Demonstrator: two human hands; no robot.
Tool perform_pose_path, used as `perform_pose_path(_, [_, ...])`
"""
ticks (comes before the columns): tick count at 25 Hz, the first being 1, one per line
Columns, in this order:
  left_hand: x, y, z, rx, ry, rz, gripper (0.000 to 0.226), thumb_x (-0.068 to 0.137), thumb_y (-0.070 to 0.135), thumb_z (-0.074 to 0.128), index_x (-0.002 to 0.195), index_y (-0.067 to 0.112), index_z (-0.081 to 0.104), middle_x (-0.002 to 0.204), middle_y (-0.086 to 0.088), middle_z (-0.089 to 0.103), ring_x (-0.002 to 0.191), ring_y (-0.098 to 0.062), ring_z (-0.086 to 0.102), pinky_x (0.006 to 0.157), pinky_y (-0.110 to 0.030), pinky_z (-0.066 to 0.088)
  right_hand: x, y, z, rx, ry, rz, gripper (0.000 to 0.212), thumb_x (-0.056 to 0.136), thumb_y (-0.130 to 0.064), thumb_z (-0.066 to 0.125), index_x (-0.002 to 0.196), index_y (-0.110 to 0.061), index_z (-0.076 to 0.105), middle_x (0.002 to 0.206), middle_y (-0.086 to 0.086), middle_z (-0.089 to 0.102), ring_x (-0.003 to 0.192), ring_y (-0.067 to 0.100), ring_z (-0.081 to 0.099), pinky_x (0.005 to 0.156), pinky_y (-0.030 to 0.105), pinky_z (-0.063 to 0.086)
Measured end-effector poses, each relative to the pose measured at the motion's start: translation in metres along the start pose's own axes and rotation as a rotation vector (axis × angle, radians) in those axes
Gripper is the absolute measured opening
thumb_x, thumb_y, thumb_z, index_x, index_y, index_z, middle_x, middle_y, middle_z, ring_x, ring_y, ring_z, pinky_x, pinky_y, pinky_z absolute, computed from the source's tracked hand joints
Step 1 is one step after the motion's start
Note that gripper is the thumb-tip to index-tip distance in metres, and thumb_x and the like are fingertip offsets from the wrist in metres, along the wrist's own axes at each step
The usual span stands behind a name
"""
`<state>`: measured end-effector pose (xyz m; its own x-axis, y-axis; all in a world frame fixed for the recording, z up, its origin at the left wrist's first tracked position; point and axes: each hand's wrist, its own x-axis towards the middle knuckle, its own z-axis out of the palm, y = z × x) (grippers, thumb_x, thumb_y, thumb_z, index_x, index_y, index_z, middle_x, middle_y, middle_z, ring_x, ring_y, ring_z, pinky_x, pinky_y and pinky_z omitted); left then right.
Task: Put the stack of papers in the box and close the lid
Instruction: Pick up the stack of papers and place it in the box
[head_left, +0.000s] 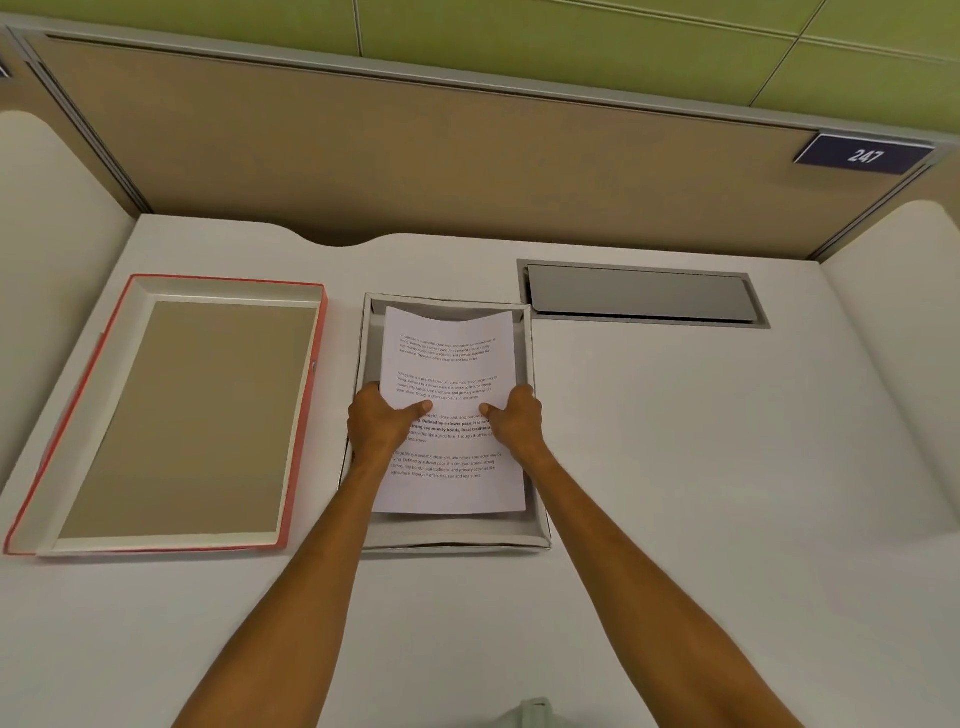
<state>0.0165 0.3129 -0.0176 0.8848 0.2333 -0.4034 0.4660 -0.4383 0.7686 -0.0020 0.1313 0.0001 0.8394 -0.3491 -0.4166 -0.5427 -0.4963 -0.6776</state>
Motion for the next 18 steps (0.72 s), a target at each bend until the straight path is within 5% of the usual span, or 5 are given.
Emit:
perform_pose_path(5, [0.001, -0.003, 0.002, -0.005, -0.006, -0.010, 0.060, 0.070, 0.033, 0.087, 0.117, 0.004, 0.063, 0.122, -0.014, 0.070, 0.105, -0.032, 0.069, 0.085, -0.048, 0.059, 0.002, 0.001, 0.002, 0.033, -0.006, 0.032, 0.048, 0.090, -0.012, 0.067, 0.126, 0.005, 0.041, 0.130, 0.021, 0.055, 0.116, 0.033, 0.059, 0.093, 0.036, 0.051])
perform_pose_path(15, [-0.003, -0.004, 0.001, -0.041, 0.006, 0.063, 0.056, 0.070, 0.018, 0.088, 0.118, 0.002, 0.064, 0.123, -0.018, 0.069, 0.109, -0.033, 0.067, 0.080, -0.032, 0.053, -0.005, 0.007, 0.005, 0.096, 0.022, 0.049, 0.047, 0.086, -0.007, 0.070, 0.125, 0.002, 0.046, 0.132, 0.019, 0.056, 0.120, 0.031, 0.057, 0.094, 0.034, 0.050])
perform_pose_path(18, [-0.008, -0.003, 0.001, -0.034, 0.030, 0.113, 0.056, 0.070, 0.016, 0.088, 0.119, 0.003, 0.064, 0.124, -0.017, 0.068, 0.110, -0.033, 0.067, 0.085, -0.039, 0.057, -0.012, 0.009, 0.007, 0.164, 0.071, 0.021, 0.047, 0.085, -0.004, 0.070, 0.127, -0.001, 0.047, 0.130, 0.016, 0.057, 0.118, 0.029, 0.059, 0.091, 0.033, 0.052])
